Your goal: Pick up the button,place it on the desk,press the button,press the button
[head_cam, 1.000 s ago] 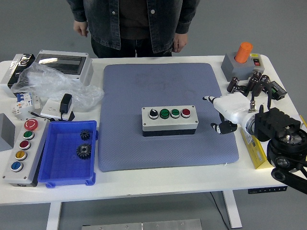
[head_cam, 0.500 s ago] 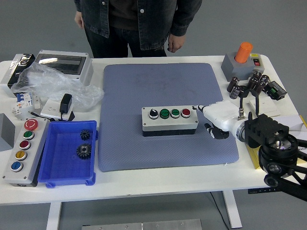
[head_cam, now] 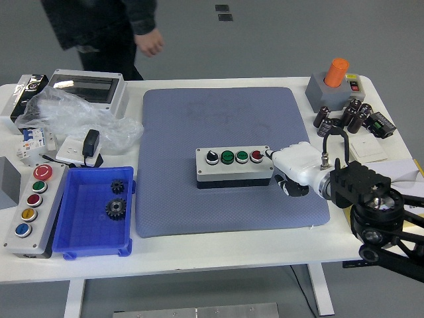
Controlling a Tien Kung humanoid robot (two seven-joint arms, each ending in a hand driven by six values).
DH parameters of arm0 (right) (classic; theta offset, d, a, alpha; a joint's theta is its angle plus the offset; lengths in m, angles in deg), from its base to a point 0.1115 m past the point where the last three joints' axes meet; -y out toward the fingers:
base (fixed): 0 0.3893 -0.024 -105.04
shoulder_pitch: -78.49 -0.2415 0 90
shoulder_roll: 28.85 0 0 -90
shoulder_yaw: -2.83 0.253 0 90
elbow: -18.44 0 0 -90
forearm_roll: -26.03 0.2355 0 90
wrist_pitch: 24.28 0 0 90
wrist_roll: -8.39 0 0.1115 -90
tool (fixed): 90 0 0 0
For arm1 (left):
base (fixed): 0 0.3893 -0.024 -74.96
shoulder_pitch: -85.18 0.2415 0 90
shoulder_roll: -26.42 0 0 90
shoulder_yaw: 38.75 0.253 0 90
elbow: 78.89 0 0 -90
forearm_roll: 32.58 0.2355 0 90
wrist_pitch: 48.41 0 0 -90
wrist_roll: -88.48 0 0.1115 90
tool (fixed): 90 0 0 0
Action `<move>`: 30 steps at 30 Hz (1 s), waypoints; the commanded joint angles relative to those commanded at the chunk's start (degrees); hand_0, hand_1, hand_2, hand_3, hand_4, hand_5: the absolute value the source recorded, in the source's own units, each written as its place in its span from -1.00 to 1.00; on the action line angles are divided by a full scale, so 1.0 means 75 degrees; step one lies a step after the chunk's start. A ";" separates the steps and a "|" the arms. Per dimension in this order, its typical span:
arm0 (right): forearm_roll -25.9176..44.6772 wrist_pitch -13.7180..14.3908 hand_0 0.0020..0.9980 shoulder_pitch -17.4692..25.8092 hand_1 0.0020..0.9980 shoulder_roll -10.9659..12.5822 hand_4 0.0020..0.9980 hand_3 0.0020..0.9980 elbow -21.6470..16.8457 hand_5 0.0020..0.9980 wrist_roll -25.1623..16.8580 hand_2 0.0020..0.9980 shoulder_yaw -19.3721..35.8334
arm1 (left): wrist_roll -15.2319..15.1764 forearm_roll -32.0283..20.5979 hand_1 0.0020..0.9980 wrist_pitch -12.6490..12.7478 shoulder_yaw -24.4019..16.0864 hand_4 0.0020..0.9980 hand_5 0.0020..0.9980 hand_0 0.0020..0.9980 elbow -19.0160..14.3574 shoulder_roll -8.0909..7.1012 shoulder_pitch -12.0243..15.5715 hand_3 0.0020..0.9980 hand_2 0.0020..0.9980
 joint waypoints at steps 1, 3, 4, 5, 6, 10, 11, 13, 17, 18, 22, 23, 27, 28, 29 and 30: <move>0.0018 0.0007 -0.11 -0.0030 -0.22 -0.0033 -0.19 0.84 0.0000 -1.00 -0.0005 -0.50 -0.0036 | 0.0000 0.0001 0.42 -0.0001 0.0000 0.13 -0.07 0.37 0.0000 -0.0001 -0.0002 0.25 0.29; 0.0047 0.0006 -0.12 -0.0103 -0.22 -0.0109 -0.19 0.84 0.0011 -1.00 -0.0007 -0.50 -0.0105 | -0.0001 0.0001 0.42 -0.0002 0.0001 0.13 -0.07 0.37 0.0000 -0.0001 -0.0004 0.25 0.28; 0.0062 0.0004 -0.12 -0.0130 -0.22 -0.0135 -0.19 0.84 0.0025 -1.00 -0.0008 -0.50 -0.0123 | -0.0001 0.0001 0.42 -0.0002 0.0001 0.13 -0.07 0.37 0.0000 -0.0002 -0.0005 0.25 0.28; 0.0078 0.0001 -0.12 -0.0156 -0.22 -0.0160 -0.19 0.84 0.0044 -1.00 -0.0009 -0.50 -0.0137 | -0.0002 -0.0001 0.42 -0.0002 0.0001 0.13 -0.07 0.37 0.0000 -0.0003 -0.0006 0.25 0.28; 0.0091 -0.0001 -0.12 -0.0176 -0.22 -0.0179 -0.19 0.84 0.0063 -1.00 -0.0011 -0.50 -0.0147 | -0.0004 -0.0001 0.42 -0.0002 0.0001 0.13 -0.07 0.37 0.0000 -0.0004 -0.0006 0.25 0.28; 0.0147 -0.0013 -0.12 -0.0219 -0.22 -0.0224 -0.19 0.83 0.0158 -1.00 -0.0027 -0.50 -0.0168 | -0.0012 -0.0007 0.42 -0.0004 0.0001 0.12 -0.07 0.36 -0.0001 -0.0005 -0.0006 0.25 0.28; 0.0154 -0.0014 -0.12 -0.0221 -0.22 -0.0224 -0.19 0.83 0.0166 -1.00 -0.0031 -0.50 -0.0161 | -0.0013 -0.0008 0.42 -0.0005 0.0001 0.12 -0.07 0.36 0.0000 -0.0003 -0.0004 0.25 0.28; 0.0161 -0.0015 -0.12 -0.0227 -0.22 -0.0215 -0.19 0.83 0.0167 -1.00 -0.0042 -0.50 -0.0130 | -0.0010 -0.0003 0.42 -0.0011 0.0001 0.12 -0.07 0.36 0.0001 0.0001 0.0002 0.25 0.28; 0.0174 -0.0016 -0.12 -0.0225 -0.23 -0.0178 -0.19 0.83 0.0134 -1.00 -0.0056 -0.50 -0.0034 | -0.0015 -0.0004 0.42 -0.0019 0.0001 0.13 -0.07 0.37 0.0001 0.0006 0.0005 0.25 0.29; 0.0179 -0.0012 -0.12 -0.0221 -0.23 -0.0157 -0.19 0.83 0.0109 -1.00 -0.0064 -0.50 0.0015 | -0.0018 -0.0002 0.42 -0.0021 0.0001 0.13 -0.07 0.37 0.0000 0.0005 0.0004 0.25 0.29; 0.0216 0.0009 -0.15 -0.0228 -0.24 -0.0122 -0.19 0.82 0.0087 -1.00 -0.0094 -0.50 0.0104 | -0.0023 0.0002 0.42 -0.0027 0.0001 0.13 -0.07 0.37 0.0000 0.0005 0.0003 0.25 0.29; 0.0223 0.0015 -0.15 -0.0234 -0.24 -0.0122 -0.19 0.82 0.0103 -1.00 -0.0100 -0.50 0.0108 | -0.0026 0.0001 0.42 -0.0028 0.0001 0.13 -0.07 0.37 0.0000 0.0004 0.0001 0.25 0.29; 0.0246 0.0044 -0.17 -0.0244 -0.25 -0.0174 -0.19 0.81 0.0251 -1.00 -0.0122 -0.51 0.0023 | -0.0040 -0.0002 0.42 -0.0031 0.0001 0.13 -0.07 0.36 -0.0002 -0.0004 -0.0003 0.25 0.29; 0.0256 0.0051 -0.17 -0.0245 -0.25 -0.0195 -0.19 0.81 0.0297 -1.00 -0.0130 -0.51 -0.0007 | -0.0042 -0.0004 0.42 -0.0032 0.0001 0.13 -0.07 0.36 -0.0002 -0.0005 -0.0003 0.25 0.29; 0.0269 0.0058 -0.17 -0.0246 -0.25 -0.0217 -0.19 0.81 0.0350 -1.00 -0.0138 -0.51 -0.0043 | -0.0044 -0.0004 0.42 -0.0033 0.0001 0.13 -0.07 0.36 -0.0001 -0.0005 -0.0002 0.25 0.29; 0.0284 0.0065 -0.17 -0.0249 -0.25 -0.0248 -0.19 0.81 0.0421 -1.00 -0.0149 -0.51 -0.0090 | -0.0045 -0.0005 0.42 -0.0035 0.0001 0.13 -0.07 0.36 -0.0001 -0.0006 -0.0001 0.25 0.29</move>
